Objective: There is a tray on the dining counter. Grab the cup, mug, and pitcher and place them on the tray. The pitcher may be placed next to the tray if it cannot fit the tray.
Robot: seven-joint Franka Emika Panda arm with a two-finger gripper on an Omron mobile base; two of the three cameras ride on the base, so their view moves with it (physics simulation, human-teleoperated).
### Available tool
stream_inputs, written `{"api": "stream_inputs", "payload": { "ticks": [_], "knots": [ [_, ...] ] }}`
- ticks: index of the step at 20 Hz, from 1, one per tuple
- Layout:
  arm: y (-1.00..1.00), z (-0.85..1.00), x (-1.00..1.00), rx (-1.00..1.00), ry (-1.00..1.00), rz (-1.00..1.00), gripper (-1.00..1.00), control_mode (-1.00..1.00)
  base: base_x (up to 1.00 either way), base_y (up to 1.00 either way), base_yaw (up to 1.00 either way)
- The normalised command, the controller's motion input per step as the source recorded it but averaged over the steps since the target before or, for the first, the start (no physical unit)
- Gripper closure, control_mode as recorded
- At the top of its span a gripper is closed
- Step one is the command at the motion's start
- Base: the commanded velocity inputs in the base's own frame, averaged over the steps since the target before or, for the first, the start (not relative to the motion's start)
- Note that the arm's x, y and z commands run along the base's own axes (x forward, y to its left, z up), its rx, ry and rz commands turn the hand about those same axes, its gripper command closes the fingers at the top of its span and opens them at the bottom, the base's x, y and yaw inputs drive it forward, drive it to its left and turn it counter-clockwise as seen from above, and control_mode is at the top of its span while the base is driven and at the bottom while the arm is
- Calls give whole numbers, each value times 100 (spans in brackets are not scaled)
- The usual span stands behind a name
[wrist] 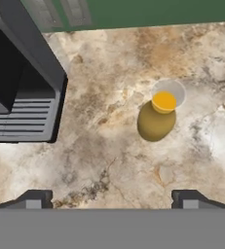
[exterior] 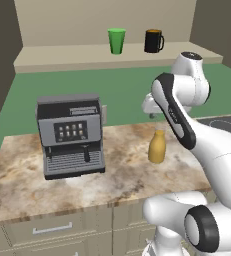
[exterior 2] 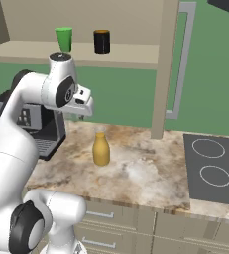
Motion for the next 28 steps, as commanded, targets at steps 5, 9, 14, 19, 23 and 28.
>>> {"api": "stream_inputs", "payload": {
  "ticks": [5,9,14,19,23,28],
  "knots": [
    [0,29,-5,8,-7,-5,-100,-100,0,0,0],
    [1,48,-18,6,-3,-9,-100,-100,0,0,0],
    [3,52,-25,5,-4,-12,-100,-100,0,0,0],
    [5,45,-19,7,-6,-17,-100,-100,0,0,0],
    [14,33,-18,12,-15,-20,-100,-100,0,0,0],
    [5,29,-11,18,-16,-17,-100,-100,0,0,0]
  ]
}}
